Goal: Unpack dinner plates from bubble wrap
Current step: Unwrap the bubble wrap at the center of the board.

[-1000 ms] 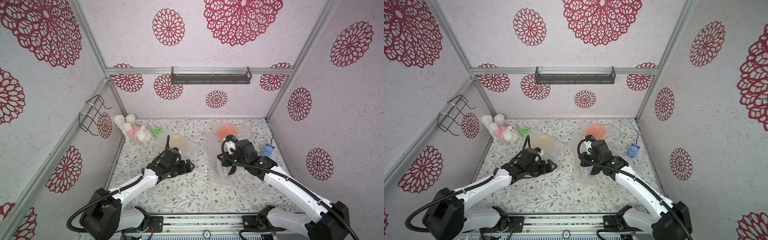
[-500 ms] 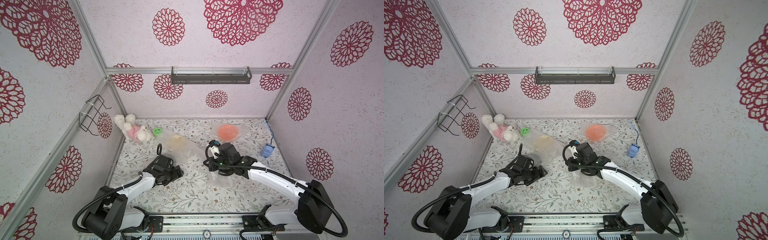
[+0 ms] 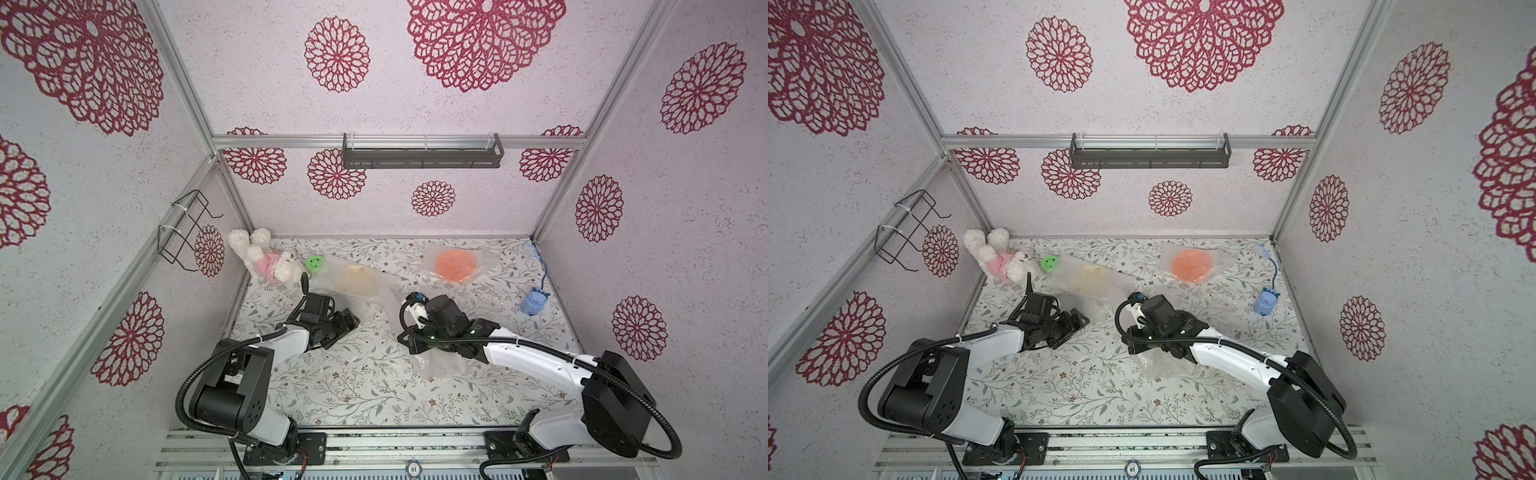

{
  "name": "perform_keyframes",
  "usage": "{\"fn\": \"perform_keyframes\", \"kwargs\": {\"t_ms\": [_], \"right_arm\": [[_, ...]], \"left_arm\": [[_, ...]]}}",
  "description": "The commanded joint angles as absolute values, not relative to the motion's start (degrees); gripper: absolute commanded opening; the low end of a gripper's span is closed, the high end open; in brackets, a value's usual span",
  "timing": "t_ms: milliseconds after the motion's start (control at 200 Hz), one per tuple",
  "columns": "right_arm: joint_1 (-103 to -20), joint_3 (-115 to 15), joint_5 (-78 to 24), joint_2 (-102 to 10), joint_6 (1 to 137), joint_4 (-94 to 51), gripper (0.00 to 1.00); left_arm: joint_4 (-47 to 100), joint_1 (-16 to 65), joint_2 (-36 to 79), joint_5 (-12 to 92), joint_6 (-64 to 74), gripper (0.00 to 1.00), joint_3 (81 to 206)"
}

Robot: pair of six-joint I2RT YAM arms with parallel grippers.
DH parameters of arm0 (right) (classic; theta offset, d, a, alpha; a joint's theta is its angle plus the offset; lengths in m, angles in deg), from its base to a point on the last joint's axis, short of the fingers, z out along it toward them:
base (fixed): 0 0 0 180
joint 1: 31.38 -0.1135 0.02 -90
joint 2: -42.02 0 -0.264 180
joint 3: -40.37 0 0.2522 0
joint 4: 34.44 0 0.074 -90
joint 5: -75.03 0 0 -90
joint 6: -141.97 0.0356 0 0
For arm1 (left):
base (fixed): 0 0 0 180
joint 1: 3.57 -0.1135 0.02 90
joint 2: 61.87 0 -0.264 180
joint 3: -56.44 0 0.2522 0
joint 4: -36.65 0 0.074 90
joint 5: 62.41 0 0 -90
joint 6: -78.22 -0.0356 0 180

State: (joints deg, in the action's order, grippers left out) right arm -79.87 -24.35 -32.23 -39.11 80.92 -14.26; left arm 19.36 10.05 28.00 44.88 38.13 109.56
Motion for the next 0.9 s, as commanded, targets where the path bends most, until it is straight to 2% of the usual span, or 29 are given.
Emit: {"fn": "perform_keyframes", "kwargs": {"t_ms": [0, 110, 230, 320, 380, 490, 555, 630, 801, 896], "right_arm": [[-81.39, -23.78, -33.25, -40.05, 82.70, -16.61, 0.00], [-82.64, -23.67, -33.16, -41.33, 82.99, -17.25, 0.00], [-84.28, -24.73, -32.95, -43.29, 82.89, -17.53, 0.01], [-86.33, -26.86, -32.00, -45.81, 82.32, -17.34, 0.09], [-88.16, -28.09, -31.35, -48.16, 82.53, -18.50, 0.17], [-90.86, -31.82, -33.24, -55.12, 83.97, -22.71, 0.21], [-91.57, -35.37, -35.60, -60.25, 84.73, -24.98, 0.26], [-92.02, -40.02, -39.23, -64.40, 84.49, -26.04, 0.36], [-90.03, -41.67, -43.74, -60.83, 82.59, -27.80, 0.77], [-87.03, -39.28, -50.41, -56.77, 83.66, -30.05, 0.88]], "left_arm": [[17.84, 8.79, 33.31, 45.27, 36.39, 0.90, 111.25], [19.33, 7.04, 34.75, 47.50, 37.89, 0.88, 113.31], [21.63, 6.58, 30.64, 51.45, 40.14, 0.89, 113.12], [20.09, 6.10, 23.09, 54.31, 41.13, 0.90, 112.18], [13.32, 5.88, 16.47, 52.21, 39.56, 0.91, 112.51], [0.00, 3.98, 3.70, 45.62, 36.75, 0.93, 113.70], [-3.58, 1.53, -3.46, 45.15, 37.54, 0.96, 112.90], [-5.84, -0.67, -9.97, 46.33, 38.60, 0.98, 112.11], [-13.50, -1.20, -14.44, 46.87, 36.55, 0.99, 112.98], [-13.59, -1.20, -15.53, 48.10, 36.57, 1.00, 112.10]]}}
